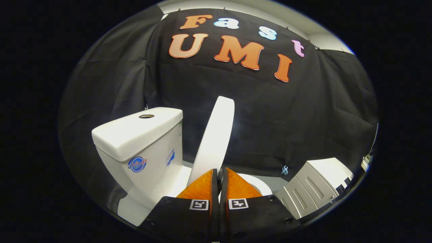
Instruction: Open the toilet lid.
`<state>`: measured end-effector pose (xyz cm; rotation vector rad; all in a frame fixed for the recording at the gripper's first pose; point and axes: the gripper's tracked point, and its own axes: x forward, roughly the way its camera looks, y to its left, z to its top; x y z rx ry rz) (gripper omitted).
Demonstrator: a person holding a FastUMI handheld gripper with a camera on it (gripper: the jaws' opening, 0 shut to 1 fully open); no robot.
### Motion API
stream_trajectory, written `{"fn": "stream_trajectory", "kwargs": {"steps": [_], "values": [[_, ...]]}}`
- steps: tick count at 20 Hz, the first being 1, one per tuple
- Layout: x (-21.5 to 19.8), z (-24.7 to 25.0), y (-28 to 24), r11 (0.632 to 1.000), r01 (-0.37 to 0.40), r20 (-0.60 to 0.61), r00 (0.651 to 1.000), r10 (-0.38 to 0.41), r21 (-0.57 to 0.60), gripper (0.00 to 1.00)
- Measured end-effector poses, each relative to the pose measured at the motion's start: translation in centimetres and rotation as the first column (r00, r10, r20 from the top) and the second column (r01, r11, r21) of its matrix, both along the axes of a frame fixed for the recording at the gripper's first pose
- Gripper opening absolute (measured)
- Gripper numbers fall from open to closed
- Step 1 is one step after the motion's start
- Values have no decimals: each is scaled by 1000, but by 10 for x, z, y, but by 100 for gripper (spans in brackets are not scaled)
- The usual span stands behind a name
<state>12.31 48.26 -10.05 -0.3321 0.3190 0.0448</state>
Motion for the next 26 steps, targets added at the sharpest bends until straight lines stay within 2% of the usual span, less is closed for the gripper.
{"fn": "stream_trajectory", "kwargs": {"steps": [8,12,16,20,23,26], "values": [[-4,-4,52,999,-38,21,999,39,-38,8],[-7,-10,82,996,-79,13,997,79,-42,8],[-9,-13,109,987,-125,18,992,128,-98,8],[-15,-15,115,981,-98,40,994,106,-168,8],[-12,-17,112,985,-79,29,996,85,-153,8],[-11,-22,117,991,-109,-8,994,109,-75,13]]}}
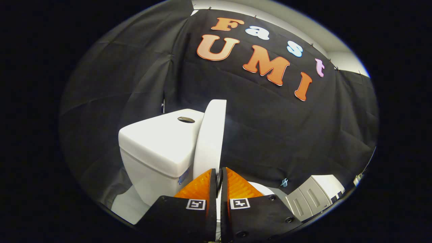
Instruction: Open the toilet lid.
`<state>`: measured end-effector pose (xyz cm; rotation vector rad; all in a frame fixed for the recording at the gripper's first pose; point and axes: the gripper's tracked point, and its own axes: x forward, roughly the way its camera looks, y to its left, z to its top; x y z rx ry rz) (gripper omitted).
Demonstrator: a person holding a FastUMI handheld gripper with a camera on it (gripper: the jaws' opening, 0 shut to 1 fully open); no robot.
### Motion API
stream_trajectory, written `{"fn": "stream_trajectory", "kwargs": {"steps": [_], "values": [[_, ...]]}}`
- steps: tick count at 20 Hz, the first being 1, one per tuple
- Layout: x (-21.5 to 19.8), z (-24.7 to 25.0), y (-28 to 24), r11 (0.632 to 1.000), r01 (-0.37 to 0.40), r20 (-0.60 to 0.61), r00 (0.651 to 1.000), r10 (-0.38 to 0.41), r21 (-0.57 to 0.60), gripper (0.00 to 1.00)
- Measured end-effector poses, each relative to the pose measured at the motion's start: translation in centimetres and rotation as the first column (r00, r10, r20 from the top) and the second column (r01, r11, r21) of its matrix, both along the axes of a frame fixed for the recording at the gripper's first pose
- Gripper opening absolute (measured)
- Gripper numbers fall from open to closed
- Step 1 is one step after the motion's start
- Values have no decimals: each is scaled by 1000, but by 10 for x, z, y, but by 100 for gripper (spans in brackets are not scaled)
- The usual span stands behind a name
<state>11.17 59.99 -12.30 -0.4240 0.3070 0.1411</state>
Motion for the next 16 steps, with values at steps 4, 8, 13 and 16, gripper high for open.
{"fn": "stream_trajectory", "kwargs": {"steps": [4,8,13,16], "values": [[-3,-9,-2,997,-28,-63,997,33,75,54],[-5,8,-14,990,-20,-24,999,23,142,77],[-2,55,-25,964,-125,93,990,106,233,83],[0,82,-54,950,-149,117,986,120,275,83]]}}
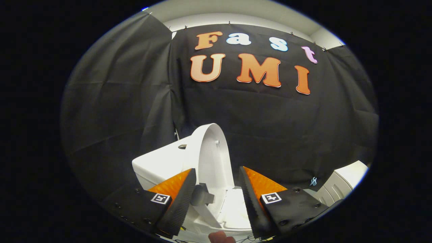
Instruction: Open the toilet lid.
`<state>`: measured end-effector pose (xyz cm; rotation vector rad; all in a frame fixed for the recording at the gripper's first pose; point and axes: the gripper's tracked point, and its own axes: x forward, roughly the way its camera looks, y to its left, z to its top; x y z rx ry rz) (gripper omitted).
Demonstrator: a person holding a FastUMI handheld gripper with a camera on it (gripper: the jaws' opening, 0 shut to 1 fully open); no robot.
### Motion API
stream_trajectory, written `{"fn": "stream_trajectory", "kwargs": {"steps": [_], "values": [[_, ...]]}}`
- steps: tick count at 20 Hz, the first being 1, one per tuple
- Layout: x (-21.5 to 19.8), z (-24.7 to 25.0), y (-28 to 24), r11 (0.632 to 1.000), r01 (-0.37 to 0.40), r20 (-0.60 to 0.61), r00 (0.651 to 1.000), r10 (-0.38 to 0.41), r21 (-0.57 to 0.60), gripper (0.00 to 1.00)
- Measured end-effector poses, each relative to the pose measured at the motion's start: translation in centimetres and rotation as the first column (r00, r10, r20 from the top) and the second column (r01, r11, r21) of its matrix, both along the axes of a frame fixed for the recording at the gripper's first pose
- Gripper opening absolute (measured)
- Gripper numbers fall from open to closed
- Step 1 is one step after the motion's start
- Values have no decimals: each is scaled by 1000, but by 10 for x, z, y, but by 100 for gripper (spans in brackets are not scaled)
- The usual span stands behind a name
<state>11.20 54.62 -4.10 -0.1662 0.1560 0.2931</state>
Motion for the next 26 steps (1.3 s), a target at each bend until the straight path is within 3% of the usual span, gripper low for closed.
{"fn": "stream_trajectory", "kwargs": {"steps": [9,14,26], "values": [[21,78,-143,989,85,25,996,-89,120,83],[3,112,-223,992,109,116,986,-116,67,83],[-52,97,-371,978,181,84,978,-189,101,83]]}}
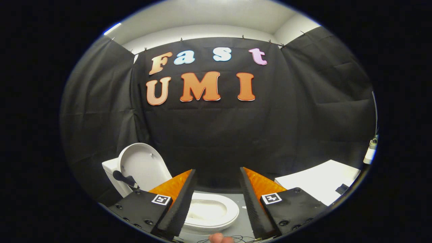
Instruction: Open the toilet lid.
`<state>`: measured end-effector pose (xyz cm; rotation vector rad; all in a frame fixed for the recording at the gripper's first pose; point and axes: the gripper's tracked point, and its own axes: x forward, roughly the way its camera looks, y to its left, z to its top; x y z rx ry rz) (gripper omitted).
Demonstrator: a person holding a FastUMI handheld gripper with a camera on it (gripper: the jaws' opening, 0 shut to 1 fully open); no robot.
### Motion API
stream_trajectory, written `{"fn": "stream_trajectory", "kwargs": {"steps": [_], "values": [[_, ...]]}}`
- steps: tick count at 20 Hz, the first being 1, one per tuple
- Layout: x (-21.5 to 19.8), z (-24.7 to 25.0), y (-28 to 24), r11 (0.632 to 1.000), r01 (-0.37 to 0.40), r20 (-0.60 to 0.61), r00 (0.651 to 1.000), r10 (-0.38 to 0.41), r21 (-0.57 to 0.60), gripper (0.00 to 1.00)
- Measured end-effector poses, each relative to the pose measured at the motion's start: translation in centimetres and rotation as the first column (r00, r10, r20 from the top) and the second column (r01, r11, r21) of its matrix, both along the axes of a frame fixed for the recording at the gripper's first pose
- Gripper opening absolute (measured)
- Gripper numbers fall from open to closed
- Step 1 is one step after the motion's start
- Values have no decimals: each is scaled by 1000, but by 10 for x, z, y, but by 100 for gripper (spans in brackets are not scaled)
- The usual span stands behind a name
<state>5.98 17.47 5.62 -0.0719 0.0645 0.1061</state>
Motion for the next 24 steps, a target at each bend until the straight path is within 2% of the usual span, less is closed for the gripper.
{"fn": "stream_trajectory", "kwargs": {"steps": [4,9,18,24], "values": [[-10,-27,-43,997,45,17,999,-44,-65,83],[-21,-52,-66,996,61,-13,998,-62,-61,83],[-45,-58,-78,997,75,79,994,-73,-30,83],[-34,-77,-81,997,71,20,997,-71,4,83]]}}
